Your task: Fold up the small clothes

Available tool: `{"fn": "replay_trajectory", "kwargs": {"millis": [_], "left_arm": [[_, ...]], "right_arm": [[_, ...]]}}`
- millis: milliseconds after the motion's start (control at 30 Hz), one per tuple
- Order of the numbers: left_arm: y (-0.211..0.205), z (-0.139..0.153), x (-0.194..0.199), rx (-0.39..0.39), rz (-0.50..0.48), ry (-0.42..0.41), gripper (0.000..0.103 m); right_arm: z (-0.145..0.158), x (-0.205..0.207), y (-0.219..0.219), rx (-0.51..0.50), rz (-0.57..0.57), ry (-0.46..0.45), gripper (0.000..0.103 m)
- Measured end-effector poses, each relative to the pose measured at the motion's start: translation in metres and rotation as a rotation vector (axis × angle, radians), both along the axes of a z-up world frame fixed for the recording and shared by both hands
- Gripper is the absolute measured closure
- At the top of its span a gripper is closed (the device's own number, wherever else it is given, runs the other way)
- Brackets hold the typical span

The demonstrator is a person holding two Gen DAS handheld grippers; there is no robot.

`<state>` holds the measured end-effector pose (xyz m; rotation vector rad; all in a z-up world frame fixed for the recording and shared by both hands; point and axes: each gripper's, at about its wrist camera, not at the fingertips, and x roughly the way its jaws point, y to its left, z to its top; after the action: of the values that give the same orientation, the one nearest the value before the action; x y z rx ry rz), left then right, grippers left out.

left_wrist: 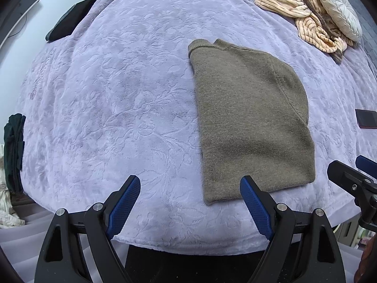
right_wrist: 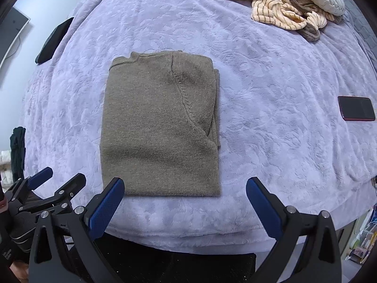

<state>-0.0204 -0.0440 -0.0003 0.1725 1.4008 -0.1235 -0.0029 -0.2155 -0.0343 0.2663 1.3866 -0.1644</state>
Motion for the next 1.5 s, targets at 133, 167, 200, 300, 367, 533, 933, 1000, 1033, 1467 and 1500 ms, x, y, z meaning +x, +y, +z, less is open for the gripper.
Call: {"fn": "replay_trajectory", "kwargs": {"millis": [133,167,200,300,367,533,933,1000,1033,1467,1500], "left_arm": [[0.0013,0.0018,-0.001,0.0,0.007,-0.002,0.016],[0.0018,0.0022,-0.0011,-0.002,0.01,-0.001,0.016],[0.0021,0.0027,-0.0012,-0.005,0.011,0.0,0.016],[0.0018,0.0044,-0.0023,-0.007,0.009,-0.002,0.016],[0.0008,0.0054,-0.0034,-0.006,0.009,-0.006,0.016],[-0.0004,0.0073,-0.0046,-0.009,0.015,-0.006,0.016],[-0.0037,0.009,-0.008,-0.001,0.013,-0.008,0.016],[-0.0041,0.0093,-0.0088,0.001,0.011,-0.007,0.016],[-0.0042,0.0093,-0.0088,0.001,0.011,-0.007,0.016],[-0.0051,0.0092,-0.0095,0.007,0.011,-0.006,0.016],[-0.0043,0.009,-0.0085,0.007,0.009,-0.005,0.016]], "right_arm": [[0.0031,-0.0017,0.0031,-0.004,-0.001,-0.002,0.0],[0.0037,-0.002,0.0038,-0.006,0.0,-0.002,0.0],[0.0045,-0.0024,0.0046,-0.01,0.002,-0.002,0.0],[0.006,-0.0032,0.0062,-0.013,0.006,0.0,0.0],[0.0071,-0.0033,0.0068,-0.016,0.009,0.0,0.0],[0.0087,-0.0039,0.007,-0.017,0.012,0.001,0.0],[0.0097,-0.0052,0.007,-0.013,0.01,0.001,0.0],[0.0098,-0.006,0.0078,-0.014,0.012,0.0,0.0],[0.0102,-0.0062,0.0084,-0.014,0.013,0.0,0.0],[0.01,-0.0057,0.0096,-0.015,0.015,0.001,0.0],[0.0102,-0.0053,0.0097,-0.015,0.016,0.001,0.0]]}}
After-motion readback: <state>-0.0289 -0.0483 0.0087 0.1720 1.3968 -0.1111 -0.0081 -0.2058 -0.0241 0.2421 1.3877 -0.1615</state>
